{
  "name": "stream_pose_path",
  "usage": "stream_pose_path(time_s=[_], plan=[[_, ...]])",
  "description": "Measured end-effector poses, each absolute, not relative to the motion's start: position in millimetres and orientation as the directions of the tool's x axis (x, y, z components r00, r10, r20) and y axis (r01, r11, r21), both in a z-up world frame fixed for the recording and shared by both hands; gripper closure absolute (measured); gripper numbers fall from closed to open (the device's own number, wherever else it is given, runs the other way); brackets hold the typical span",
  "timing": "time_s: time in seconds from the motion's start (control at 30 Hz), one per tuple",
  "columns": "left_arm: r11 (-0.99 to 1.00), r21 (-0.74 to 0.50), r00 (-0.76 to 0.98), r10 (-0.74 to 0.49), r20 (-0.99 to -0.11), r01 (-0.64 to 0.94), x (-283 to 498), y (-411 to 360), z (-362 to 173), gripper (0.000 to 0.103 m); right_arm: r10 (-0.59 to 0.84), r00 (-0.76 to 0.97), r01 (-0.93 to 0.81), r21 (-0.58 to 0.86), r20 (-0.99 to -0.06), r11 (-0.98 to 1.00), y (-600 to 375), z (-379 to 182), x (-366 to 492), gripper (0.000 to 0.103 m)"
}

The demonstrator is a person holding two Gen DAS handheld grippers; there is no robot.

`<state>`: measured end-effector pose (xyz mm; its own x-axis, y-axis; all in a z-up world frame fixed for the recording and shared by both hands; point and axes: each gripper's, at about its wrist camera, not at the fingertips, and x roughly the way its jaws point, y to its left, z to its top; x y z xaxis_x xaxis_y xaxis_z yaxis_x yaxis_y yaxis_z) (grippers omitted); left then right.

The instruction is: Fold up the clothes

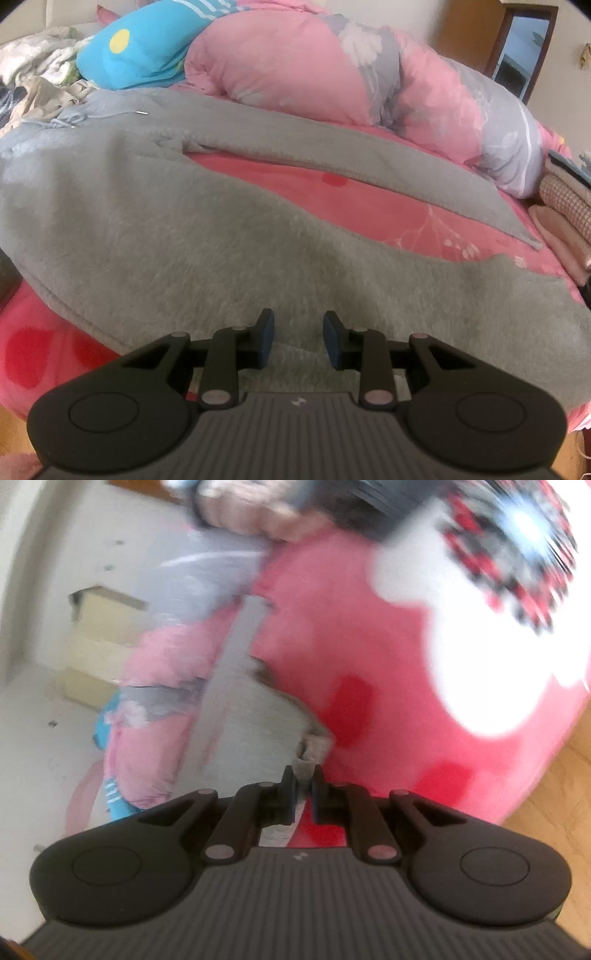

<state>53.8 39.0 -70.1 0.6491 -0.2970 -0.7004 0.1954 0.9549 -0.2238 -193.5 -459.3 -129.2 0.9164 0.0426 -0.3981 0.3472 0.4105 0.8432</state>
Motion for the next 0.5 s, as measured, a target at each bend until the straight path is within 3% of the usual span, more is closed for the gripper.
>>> stream_pose_path(time_s=[0.07, 0.33, 0.5], plan=[[0.953, -0.237, 0.651, -0.303, -0.696, 0.191, 54, 40, -70, 0.073, 0.033, 0.924, 0.321, 0.820, -0.381, 0.474, -455, -111, -197, 0.097], [0.949, -0.242, 0.651, -0.316, -0.690, 0.204, 53, 42, -69, 0.069, 0.012, 0.828, 0.498, 0.743, -0.561, 0.447, -451, -157, -212, 0.094], [0.944, -0.263, 0.658, -0.326, -0.679, 0.197, 54, 44, -69, 0.063, -0.166, 0.814, 0.527, 0.589, -0.557, 0.612, -451, -113, -208, 0.090]])
